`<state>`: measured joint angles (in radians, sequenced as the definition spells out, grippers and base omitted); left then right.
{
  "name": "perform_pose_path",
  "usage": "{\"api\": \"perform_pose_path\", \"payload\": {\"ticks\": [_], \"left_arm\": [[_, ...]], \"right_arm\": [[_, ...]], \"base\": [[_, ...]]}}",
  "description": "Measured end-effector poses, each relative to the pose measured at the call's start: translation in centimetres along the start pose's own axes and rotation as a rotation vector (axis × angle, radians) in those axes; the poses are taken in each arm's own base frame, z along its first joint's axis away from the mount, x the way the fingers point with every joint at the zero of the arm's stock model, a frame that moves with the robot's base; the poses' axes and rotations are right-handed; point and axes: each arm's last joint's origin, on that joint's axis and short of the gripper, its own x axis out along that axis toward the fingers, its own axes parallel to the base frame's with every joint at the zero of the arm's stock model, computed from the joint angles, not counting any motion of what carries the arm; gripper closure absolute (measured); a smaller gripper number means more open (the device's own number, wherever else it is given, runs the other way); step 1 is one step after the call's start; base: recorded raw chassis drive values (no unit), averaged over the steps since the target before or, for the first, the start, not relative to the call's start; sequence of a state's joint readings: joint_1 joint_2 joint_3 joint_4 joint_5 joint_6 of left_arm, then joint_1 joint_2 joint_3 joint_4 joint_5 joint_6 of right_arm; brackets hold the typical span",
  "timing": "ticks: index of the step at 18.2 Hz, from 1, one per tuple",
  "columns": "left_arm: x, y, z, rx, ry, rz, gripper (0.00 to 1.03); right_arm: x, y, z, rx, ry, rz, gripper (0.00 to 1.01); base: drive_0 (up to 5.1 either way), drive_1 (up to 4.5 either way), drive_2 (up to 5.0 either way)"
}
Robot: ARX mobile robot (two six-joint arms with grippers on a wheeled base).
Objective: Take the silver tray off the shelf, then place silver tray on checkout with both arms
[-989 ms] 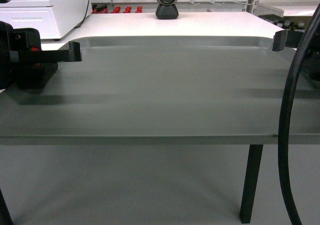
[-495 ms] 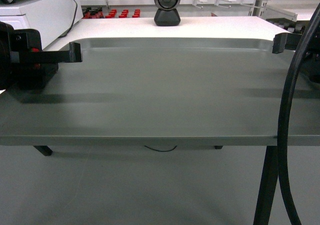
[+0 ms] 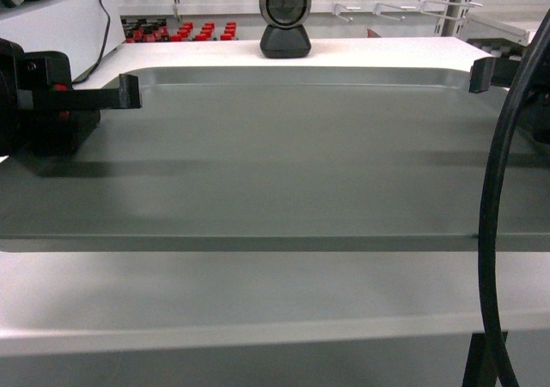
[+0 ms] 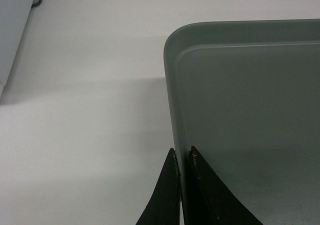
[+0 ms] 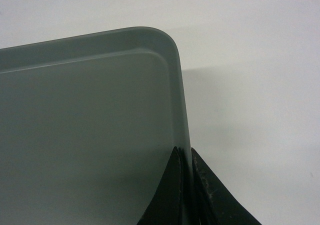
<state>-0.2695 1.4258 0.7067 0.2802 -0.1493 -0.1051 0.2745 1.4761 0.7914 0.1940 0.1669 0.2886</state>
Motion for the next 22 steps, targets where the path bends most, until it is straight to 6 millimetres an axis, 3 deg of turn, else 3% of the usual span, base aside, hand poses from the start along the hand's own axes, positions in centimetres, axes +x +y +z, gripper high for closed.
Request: {"api": "perform_pose_path", "payload": {"ticks": [3,20,22], "left_arm": [[0.0,0.0,-0.01,0.001,0.001,0.0,1.0],[0.12,0.0,-0.11,0.001,0.005,0.001,1.0],[0.35,-0.81,0.08,0.005,-0.086,0.127,1.0]], "right_arm": [[-0.02,0.01,0.01,0.0,0.0,0.001,0.98],[0.05,0.0,-0.04,0.0,0.002,0.001,0.98],[0.47,-0.25,-0.19,-0.017,-0.13,0.09,0.98]], "base": [[-0.1,4.1,-4.2],[0.0,0.0,0.0],[0.0,0.0,0.0]]}}
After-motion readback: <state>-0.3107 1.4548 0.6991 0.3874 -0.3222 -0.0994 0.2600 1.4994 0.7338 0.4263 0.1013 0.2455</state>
